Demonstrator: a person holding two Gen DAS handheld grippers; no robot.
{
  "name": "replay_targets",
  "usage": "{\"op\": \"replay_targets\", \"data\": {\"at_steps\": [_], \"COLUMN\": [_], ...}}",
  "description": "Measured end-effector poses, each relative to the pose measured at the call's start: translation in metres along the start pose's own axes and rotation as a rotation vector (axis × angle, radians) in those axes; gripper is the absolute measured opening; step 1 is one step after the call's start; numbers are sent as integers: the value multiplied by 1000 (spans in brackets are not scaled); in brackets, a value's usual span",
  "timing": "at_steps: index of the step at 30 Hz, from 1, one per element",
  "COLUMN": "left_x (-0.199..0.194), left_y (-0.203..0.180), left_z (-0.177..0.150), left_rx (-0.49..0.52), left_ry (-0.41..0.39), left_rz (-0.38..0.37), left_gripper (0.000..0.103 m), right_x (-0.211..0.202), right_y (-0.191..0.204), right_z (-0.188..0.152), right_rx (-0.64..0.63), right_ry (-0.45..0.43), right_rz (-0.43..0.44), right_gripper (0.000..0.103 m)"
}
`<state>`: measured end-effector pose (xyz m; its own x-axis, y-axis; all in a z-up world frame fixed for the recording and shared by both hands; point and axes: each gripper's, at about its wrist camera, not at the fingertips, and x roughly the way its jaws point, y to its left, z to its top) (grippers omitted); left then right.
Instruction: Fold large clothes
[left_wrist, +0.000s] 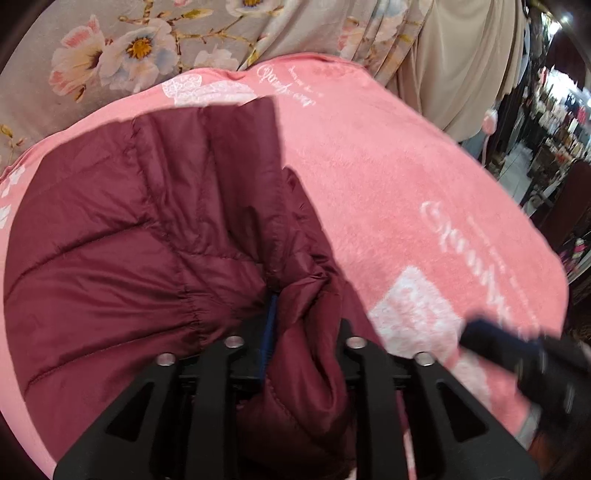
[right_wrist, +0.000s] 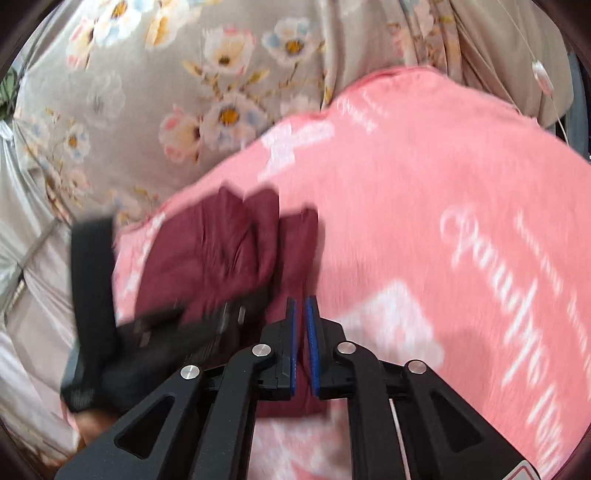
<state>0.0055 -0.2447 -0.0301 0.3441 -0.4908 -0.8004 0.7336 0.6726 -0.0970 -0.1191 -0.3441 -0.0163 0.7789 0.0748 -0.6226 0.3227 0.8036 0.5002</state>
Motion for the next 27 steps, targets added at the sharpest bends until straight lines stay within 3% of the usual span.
{"op": "replay_targets", "data": {"at_steps": [1, 2, 4, 10, 17, 18, 20, 24, 27], "left_x": [-11, -21, -46, -118, -131, -132, -126, -122, -123], "left_y": [2, 3, 8, 60, 121, 124, 132, 140, 143], "left_z": [2, 3, 6, 17, 14, 13, 12, 14, 15], "left_rx": [-19, -30, -49, -201, -360, -371, -398, -418, -416], "left_ry": [-12, -29, -88, -252, -256, -252, -239, -228, -236], "left_rz": [-27, -42, -58, -11, 110, 116, 115, 115, 119], "left_gripper": [35, 44, 53, 64, 64, 64, 64, 64, 64], "right_x": [1, 3, 11, 60, 123, 131, 138, 116, 104], "right_y": [3, -2, 4, 28, 44, 44, 42, 22, -1], "right_z": [13, 27, 55, 103, 126, 127, 127, 141, 145], "right_rx": [5, 11, 15, -18, -2, -8, -12, 38, 69], "right_ry": [-4, -5, 3, 83, 206, 228, 253, 175, 137], "right_rz": [8, 14, 64, 140, 156, 147, 161, 230, 214], "right_gripper": [20, 33, 42, 44, 44, 42, 5, 3, 3]}}
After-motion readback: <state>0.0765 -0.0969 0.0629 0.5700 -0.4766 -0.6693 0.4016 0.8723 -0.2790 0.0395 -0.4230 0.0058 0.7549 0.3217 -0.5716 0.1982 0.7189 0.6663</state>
